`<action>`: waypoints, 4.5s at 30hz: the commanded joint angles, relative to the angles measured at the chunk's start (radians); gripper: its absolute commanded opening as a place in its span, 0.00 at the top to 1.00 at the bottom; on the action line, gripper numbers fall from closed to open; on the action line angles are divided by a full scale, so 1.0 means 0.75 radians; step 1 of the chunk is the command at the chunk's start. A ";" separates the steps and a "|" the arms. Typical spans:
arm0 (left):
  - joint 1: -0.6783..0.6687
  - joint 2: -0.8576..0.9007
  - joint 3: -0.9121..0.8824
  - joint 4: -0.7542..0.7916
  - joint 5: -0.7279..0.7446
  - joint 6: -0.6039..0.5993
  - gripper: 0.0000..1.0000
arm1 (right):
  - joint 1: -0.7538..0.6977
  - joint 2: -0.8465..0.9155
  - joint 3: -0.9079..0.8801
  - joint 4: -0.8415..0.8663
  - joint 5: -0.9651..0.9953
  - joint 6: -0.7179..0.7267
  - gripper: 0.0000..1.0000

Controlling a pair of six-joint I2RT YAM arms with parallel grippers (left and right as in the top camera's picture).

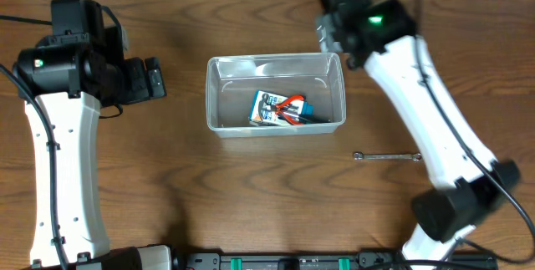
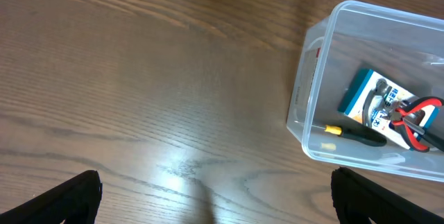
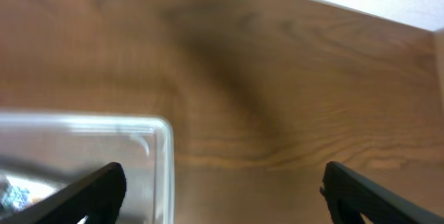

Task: Pack container
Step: 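Move the right gripper back down over the silver wrench, then grasp the silver combination wrench with the right gripper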

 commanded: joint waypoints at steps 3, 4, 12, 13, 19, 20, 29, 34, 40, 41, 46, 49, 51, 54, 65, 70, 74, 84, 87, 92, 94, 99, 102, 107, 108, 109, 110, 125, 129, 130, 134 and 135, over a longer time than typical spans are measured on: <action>-0.001 0.005 -0.001 -0.005 -0.011 0.014 0.02 | -0.052 -0.118 0.024 -0.010 -0.056 0.195 0.01; -0.001 0.005 -0.001 -0.006 -0.011 0.014 0.02 | -0.075 -0.140 0.024 -0.017 -0.100 0.208 0.01; -0.001 0.005 -0.001 -0.030 -0.011 0.013 0.02 | -0.401 -0.266 0.023 -0.436 -0.256 1.095 0.01; -0.001 0.005 -0.001 -0.029 -0.011 0.013 0.02 | -0.448 -0.269 0.023 -0.512 -0.274 1.223 0.01; -0.001 0.005 -0.001 -0.034 -0.011 0.012 0.02 | -0.549 -0.269 -0.025 -0.671 -0.415 1.429 0.01; -0.001 0.005 -0.001 -0.035 -0.010 0.012 0.02 | -0.548 -0.269 -0.048 -0.673 -0.433 1.450 0.01; -0.001 0.005 -0.001 -0.041 -0.009 0.002 0.02 | -0.493 -0.307 -0.478 -0.477 -0.480 1.532 0.02; -0.001 0.005 -0.001 -0.044 -0.009 0.002 0.02 | -0.478 -0.344 -0.791 -0.217 -0.575 1.532 0.02; -0.001 0.005 -0.001 -0.045 -0.009 0.002 0.02 | -0.478 -0.346 -1.072 0.046 -0.612 1.531 0.02; -0.001 0.005 -0.001 -0.045 -0.010 0.002 0.02 | -0.478 -0.346 -1.112 0.086 -0.610 1.531 0.01; -0.001 0.005 -0.001 -0.045 -0.010 0.002 0.02 | -0.479 -0.346 -1.276 0.307 -0.610 1.485 0.01; -0.001 0.005 -0.001 -0.054 -0.010 0.003 0.02 | -0.479 -0.346 -1.373 0.430 -0.603 1.460 0.01; -0.001 0.005 -0.001 -0.064 -0.010 0.003 0.02 | -0.480 -0.346 -1.431 0.497 -0.595 1.450 0.01; -0.001 0.005 -0.001 -0.070 -0.010 0.003 0.02 | -0.480 -0.346 -1.515 0.605 -0.591 1.441 0.01; -0.001 0.005 -0.001 -0.074 -0.010 0.003 0.02 | -0.482 -0.346 -1.683 0.822 -0.499 1.441 0.07; -0.001 0.005 -0.001 -0.074 -0.010 0.003 0.02 | -0.484 -0.346 -1.690 0.834 -0.490 1.442 0.33; -0.001 0.005 -0.001 -0.074 -0.010 0.003 0.02 | -0.484 -0.346 -1.690 0.838 -0.481 1.453 0.41; -0.001 0.005 -0.001 -0.074 -0.010 0.003 0.02 | -0.499 -0.346 -1.690 0.845 -0.476 1.453 0.56; -0.001 0.005 -0.001 -0.074 -0.010 0.003 0.02 | -0.499 -0.346 -1.690 0.853 -0.476 1.452 0.57; -0.001 0.005 -0.001 -0.075 -0.010 0.002 0.02 | -0.499 -0.346 -1.690 0.866 -0.470 1.452 0.66; -0.001 0.005 -0.001 -0.076 -0.010 0.002 0.02 | -0.499 -0.346 -1.690 0.869 -0.466 1.452 0.69; -0.001 0.005 -0.001 -0.084 -0.010 0.002 0.02 | -0.503 -0.346 -1.690 0.869 -0.466 1.452 0.78; -0.001 0.005 -0.001 -0.085 -0.010 0.002 0.02 | -0.509 -0.346 -1.690 0.869 -0.466 1.452 0.82; -0.001 0.005 -0.001 -0.090 -0.010 0.002 0.02 | -0.509 -0.346 -1.690 0.869 -0.466 1.452 0.89; -0.001 0.005 -0.001 -0.091 -0.010 0.002 0.02 | -0.509 -0.346 -1.690 0.869 -0.466 1.452 0.92; -0.001 0.005 -0.001 -0.093 -0.010 0.002 0.02 | -0.509 -0.346 -1.690 0.869 -0.466 1.452 0.96; -0.001 0.005 -0.001 -0.094 -0.010 0.002 0.02 | -0.509 -0.346 -1.690 0.873 -0.466 1.452 0.99; -0.001 0.005 -0.001 -0.113 -0.010 0.003 0.02 | -0.505 -0.410 -1.616 1.129 -0.575 0.971 0.99; -0.001 0.005 -0.001 -0.113 -0.010 0.003 0.02 | -0.492 -0.448 -1.526 1.123 -0.573 0.757 0.99; -0.001 0.005 -0.001 -0.113 -0.010 0.003 0.02 | -0.485 -0.452 -1.501 1.115 -0.572 0.704 0.99; -0.001 0.005 -0.001 -0.113 -0.010 0.003 0.02 | -0.447 -0.458 -1.368 1.037 -0.572 0.494 0.99; -0.001 0.005 -0.001 -0.113 -0.010 0.003 0.02 | -0.436 -0.458 -1.334 1.012 -0.572 0.448 0.99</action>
